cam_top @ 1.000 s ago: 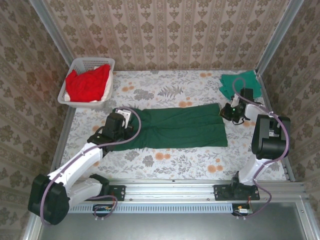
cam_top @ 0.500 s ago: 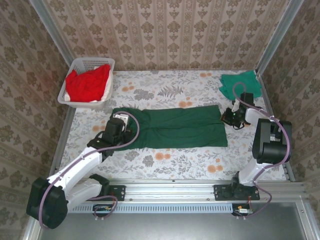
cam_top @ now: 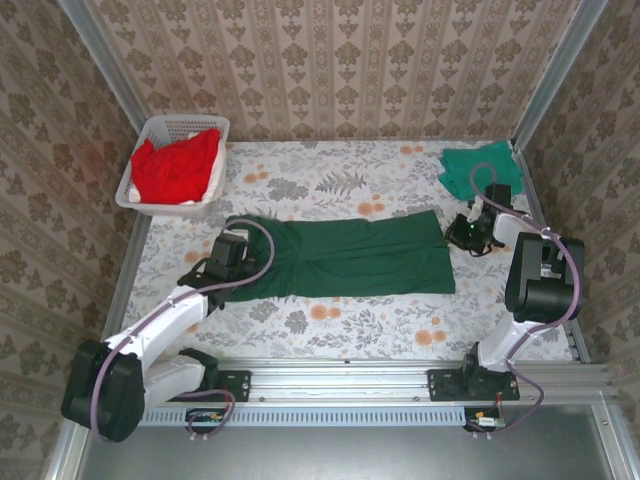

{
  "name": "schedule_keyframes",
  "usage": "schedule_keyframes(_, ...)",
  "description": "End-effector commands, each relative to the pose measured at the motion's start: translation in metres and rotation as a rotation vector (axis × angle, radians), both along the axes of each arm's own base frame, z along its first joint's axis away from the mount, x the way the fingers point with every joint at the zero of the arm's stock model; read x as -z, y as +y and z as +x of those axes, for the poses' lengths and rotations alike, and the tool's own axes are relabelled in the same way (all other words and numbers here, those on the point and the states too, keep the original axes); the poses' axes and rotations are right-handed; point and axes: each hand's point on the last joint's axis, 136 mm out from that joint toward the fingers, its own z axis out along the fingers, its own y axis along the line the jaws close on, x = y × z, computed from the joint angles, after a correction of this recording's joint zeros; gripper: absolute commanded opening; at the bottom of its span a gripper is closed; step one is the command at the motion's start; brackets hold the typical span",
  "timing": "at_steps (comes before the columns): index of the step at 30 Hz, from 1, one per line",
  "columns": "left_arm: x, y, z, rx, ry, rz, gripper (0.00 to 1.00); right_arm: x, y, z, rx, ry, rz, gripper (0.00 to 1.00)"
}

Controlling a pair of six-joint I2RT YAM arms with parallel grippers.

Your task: Fold and stack the t-shirts

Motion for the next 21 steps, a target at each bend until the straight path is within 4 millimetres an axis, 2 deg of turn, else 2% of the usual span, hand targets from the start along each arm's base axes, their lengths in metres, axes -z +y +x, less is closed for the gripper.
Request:
schedule_keyframes(1, 0.003, 0.013, 0.002, -0.072, 0.03, 0.006, 0.0, -0.014, 0.01, -0.001, -0.031, -0.043, 0.053, 0.18)
schedule_keyframes(4, 0.005, 0.009, 0.003, -0.056, 0.045, 0.0, 0.0, -0.014, -0.001, -0.011, -0.007, -0.001, -0.018, 0.21)
schedule_keyframes(6, 0.005, 0.006, 0.003, -0.039, 0.052, -0.008, 0.0, -0.02, -0.007, -0.016, 0.009, 0.007, -0.06, 0.26)
schedule_keyframes(7, 0.004, 0.003, 0.003, -0.025, 0.052, -0.014, 0.04, -0.026, -0.009, -0.018, 0.017, 0.003, -0.079, 0.3)
schedule_keyframes(8, 0.003, 0.001, 0.003, -0.017, 0.051, -0.018, 0.12, -0.032, -0.009, -0.019, 0.018, -0.011, -0.091, 0.31)
schedule_keyframes(9, 0.001, 0.001, 0.003, -0.013, 0.05, -0.021, 0.25, -0.039, -0.008, -0.02, 0.018, -0.026, -0.103, 0.32)
schedule_keyframes(11, -0.003, 0.0, 0.002, -0.007, 0.047, -0.027, 0.33, -0.052, 0.003, -0.019, 0.006, -0.065, -0.122, 0.34)
schedule_keyframes(14, -0.018, -0.001, 0.002, -0.013, 0.026, -0.047, 0.53, -0.06, 0.048, -0.012, -0.098, -0.124, -0.138, 0.39)
schedule_keyframes(16, -0.033, 0.002, 0.003, -0.041, 0.002, -0.061, 0.57, -0.053, 0.072, -0.002, -0.14, -0.119, -0.185, 0.39)
schedule_keyframes(18, -0.049, 0.003, 0.004, -0.049, -0.02, -0.088, 0.66, -0.038, 0.091, 0.011, -0.177, -0.075, -0.179, 0.38)
schedule_keyframes(20, -0.061, 0.004, 0.007, -0.063, -0.038, -0.102, 0.72, -0.019, 0.093, 0.021, -0.161, -0.003, -0.193, 0.37)
schedule_keyframes(21, -0.065, 0.004, 0.011, -0.061, -0.044, -0.109, 0.77, -0.008, 0.087, 0.022, -0.136, 0.045, -0.217, 0.37)
